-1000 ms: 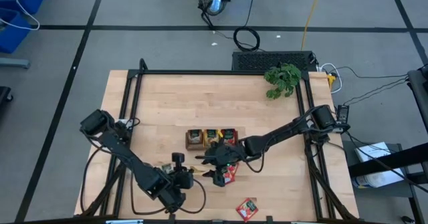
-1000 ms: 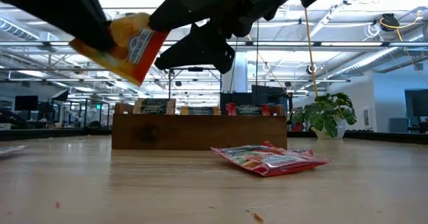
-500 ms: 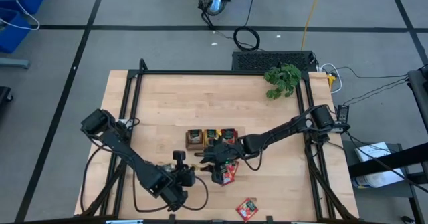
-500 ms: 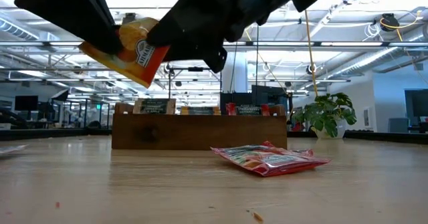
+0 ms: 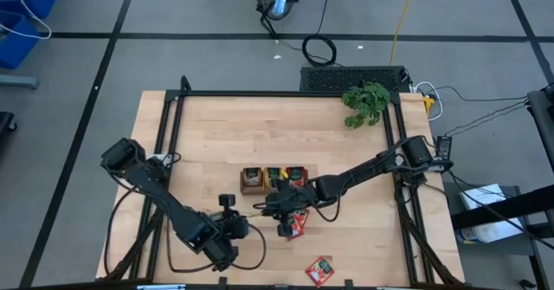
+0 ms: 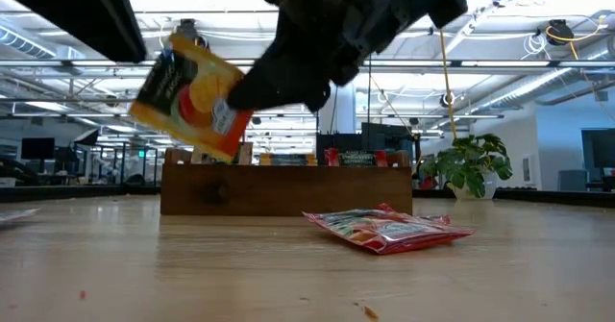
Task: Pick & Place Tea
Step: Put the yellow tea bag into the middle section of the wooden organizer
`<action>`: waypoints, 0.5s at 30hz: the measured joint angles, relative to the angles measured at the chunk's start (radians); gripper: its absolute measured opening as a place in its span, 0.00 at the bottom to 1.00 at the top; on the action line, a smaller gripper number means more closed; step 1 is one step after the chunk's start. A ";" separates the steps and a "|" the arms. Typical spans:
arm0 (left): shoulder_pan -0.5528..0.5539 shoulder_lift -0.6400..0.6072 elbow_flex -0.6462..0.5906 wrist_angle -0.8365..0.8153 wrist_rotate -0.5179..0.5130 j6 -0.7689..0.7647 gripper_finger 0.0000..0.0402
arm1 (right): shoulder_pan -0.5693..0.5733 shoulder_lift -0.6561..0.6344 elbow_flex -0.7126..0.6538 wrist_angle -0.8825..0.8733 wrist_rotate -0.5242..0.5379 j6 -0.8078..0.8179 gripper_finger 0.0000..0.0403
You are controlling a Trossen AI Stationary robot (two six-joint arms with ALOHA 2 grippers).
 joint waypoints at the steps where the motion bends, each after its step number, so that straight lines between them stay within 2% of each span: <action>1: -0.004 -0.014 0.000 -0.009 0.014 -0.014 0.20 | -0.001 0.002 -0.006 0.004 0.002 0.000 0.02; 6: -0.028 -0.066 0.000 -0.038 0.029 -0.084 0.36 | 0.010 0.001 -0.047 0.063 0.050 -0.059 0.02; 13: -0.101 -0.082 0.000 -0.003 -0.136 -0.109 0.55 | 0.068 -0.001 -0.093 0.268 0.078 -0.210 0.02; 15: -0.111 -0.082 0.000 0.049 -0.154 -0.085 0.59 | 0.083 -0.001 -0.095 0.301 0.097 -0.244 0.02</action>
